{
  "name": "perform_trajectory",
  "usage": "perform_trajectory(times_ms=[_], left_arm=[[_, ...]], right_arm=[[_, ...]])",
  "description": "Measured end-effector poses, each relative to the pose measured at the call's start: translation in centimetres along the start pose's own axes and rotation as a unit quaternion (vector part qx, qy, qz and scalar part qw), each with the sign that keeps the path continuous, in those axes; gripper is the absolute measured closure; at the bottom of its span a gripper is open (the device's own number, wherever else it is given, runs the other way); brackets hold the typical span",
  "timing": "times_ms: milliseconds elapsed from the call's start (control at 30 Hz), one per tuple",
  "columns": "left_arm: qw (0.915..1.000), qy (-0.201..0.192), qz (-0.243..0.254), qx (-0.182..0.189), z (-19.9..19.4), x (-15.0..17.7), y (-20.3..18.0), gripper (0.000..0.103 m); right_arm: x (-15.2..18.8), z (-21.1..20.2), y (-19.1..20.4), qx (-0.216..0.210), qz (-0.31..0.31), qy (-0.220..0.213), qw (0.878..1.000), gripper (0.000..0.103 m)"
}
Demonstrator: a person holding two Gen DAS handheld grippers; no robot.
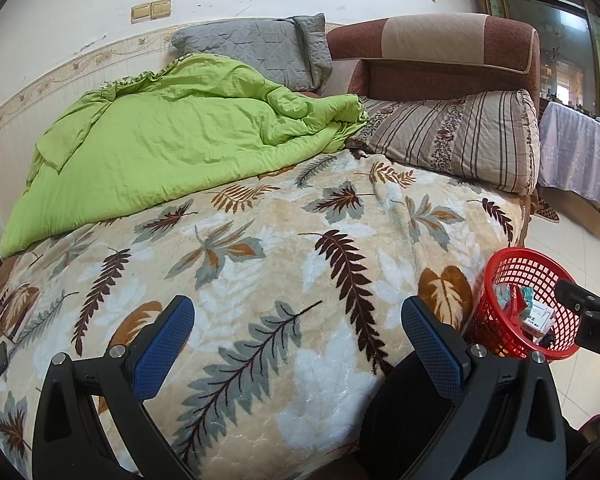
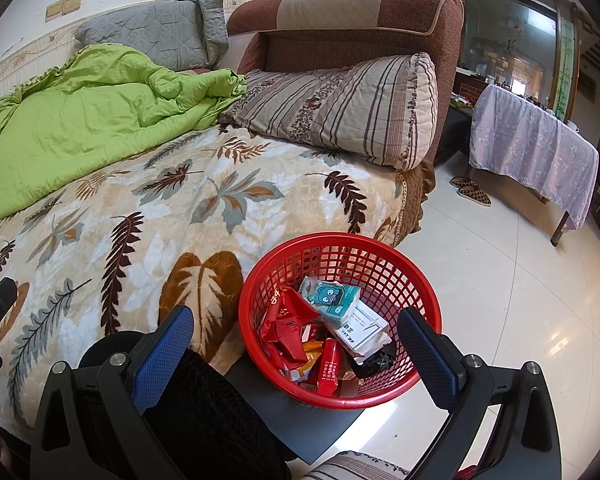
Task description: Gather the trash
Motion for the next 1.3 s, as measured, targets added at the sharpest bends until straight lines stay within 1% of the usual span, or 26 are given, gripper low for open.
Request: perform_trajectory(times_ms=[1300], left_arm=[[1.0,-0.001,-0.002,0.0,-0.17,-0.08,-0.03,0.0]], right_arm=[[0.05,0.05,0.0,0.0,-0.001,0.002,1.0,0.0]])
Point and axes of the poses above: each gripper's, at about its wrist camera, not at the fingertips, and z roughly the way its jaws point, y to its left, x to its underside, the point moved 3 cm from there along z, roughly the way its jaws point, and after that the axes turned 2 degrees about -x, right-handed, at the moved point
